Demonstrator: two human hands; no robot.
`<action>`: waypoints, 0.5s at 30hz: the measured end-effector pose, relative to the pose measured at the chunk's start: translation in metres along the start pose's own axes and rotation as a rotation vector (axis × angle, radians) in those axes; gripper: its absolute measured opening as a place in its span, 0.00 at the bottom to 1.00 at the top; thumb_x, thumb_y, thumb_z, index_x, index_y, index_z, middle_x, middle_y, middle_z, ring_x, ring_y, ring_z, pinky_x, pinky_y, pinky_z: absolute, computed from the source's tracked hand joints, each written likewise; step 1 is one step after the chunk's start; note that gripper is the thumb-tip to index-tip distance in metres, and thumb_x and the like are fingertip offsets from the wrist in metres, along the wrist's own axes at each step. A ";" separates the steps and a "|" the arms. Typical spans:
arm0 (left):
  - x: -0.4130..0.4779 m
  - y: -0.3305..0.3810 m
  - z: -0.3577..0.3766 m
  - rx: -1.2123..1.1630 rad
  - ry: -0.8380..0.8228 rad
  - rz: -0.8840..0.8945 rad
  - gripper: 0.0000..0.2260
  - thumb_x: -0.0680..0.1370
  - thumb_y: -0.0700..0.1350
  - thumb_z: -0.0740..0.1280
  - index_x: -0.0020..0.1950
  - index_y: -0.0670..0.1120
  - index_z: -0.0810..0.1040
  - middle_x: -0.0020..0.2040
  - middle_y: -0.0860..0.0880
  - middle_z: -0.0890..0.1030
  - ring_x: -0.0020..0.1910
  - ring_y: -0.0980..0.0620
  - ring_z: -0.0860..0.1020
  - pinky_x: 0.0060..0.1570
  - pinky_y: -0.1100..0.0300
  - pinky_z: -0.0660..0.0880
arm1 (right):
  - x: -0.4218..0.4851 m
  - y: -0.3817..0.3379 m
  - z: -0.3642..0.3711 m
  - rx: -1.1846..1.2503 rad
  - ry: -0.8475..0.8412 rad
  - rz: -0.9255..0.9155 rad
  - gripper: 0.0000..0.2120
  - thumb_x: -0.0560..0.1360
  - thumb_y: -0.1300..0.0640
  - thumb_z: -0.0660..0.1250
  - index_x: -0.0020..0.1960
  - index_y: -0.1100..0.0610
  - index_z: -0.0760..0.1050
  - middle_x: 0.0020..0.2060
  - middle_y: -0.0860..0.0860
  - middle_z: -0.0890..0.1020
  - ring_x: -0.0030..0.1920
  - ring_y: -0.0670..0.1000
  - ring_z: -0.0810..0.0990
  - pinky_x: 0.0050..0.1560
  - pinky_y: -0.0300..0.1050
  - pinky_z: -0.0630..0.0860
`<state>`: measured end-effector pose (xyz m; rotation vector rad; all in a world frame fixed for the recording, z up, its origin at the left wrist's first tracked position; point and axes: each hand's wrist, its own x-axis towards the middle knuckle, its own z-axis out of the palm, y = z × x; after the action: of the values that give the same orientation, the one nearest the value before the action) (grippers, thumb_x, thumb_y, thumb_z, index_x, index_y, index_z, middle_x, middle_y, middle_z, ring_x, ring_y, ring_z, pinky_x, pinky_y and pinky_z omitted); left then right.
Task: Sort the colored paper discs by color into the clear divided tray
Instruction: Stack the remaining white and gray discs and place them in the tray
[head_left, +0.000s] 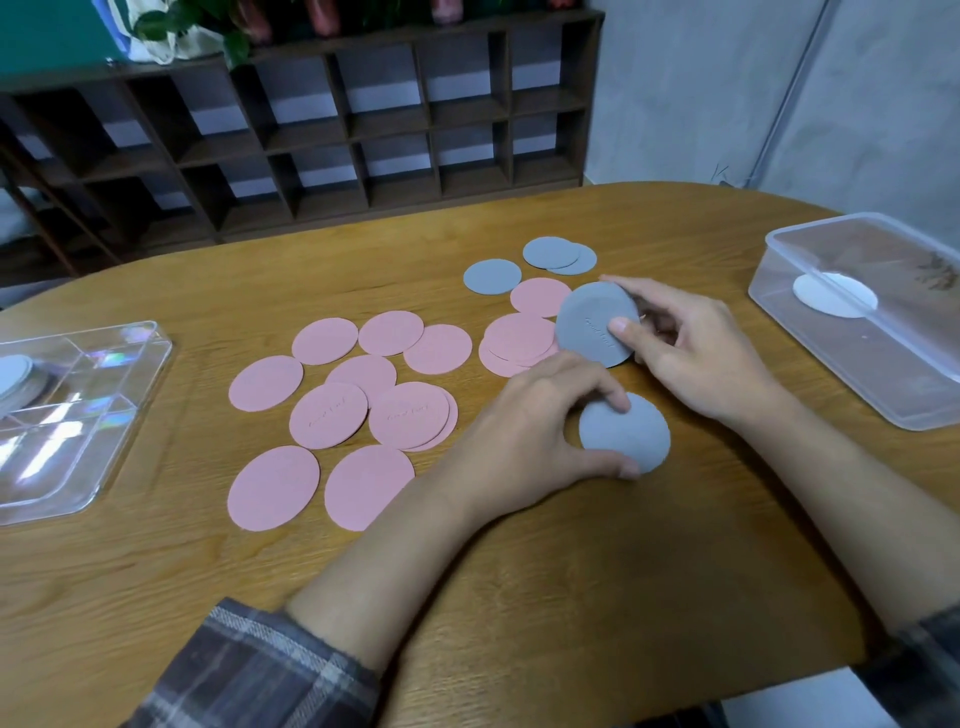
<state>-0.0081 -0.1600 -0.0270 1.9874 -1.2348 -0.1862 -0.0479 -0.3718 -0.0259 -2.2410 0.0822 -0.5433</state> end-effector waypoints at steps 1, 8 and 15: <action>0.000 0.000 -0.002 -0.054 0.025 -0.027 0.20 0.68 0.49 0.84 0.56 0.51 0.82 0.54 0.55 0.78 0.54 0.58 0.76 0.57 0.61 0.74 | 0.000 0.000 0.000 -0.001 -0.001 0.000 0.20 0.81 0.56 0.69 0.71 0.43 0.76 0.51 0.56 0.84 0.47 0.57 0.80 0.54 0.57 0.79; 0.005 -0.008 -0.014 -0.225 0.362 -0.184 0.11 0.72 0.36 0.79 0.50 0.47 0.84 0.46 0.51 0.81 0.38 0.60 0.76 0.39 0.64 0.75 | -0.003 -0.006 0.000 0.047 -0.065 -0.006 0.24 0.82 0.56 0.67 0.74 0.37 0.71 0.47 0.57 0.84 0.40 0.59 0.78 0.50 0.64 0.79; 0.007 -0.014 -0.015 -0.211 0.534 -0.221 0.15 0.74 0.39 0.79 0.57 0.48 0.81 0.41 0.50 0.81 0.38 0.61 0.77 0.41 0.69 0.76 | -0.006 -0.008 0.003 0.112 -0.151 0.006 0.22 0.84 0.56 0.62 0.74 0.37 0.71 0.37 0.49 0.80 0.38 0.49 0.78 0.51 0.57 0.79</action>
<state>0.0126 -0.1548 -0.0241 1.8216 -0.6296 0.1012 -0.0525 -0.3627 -0.0240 -2.1636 -0.0191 -0.3648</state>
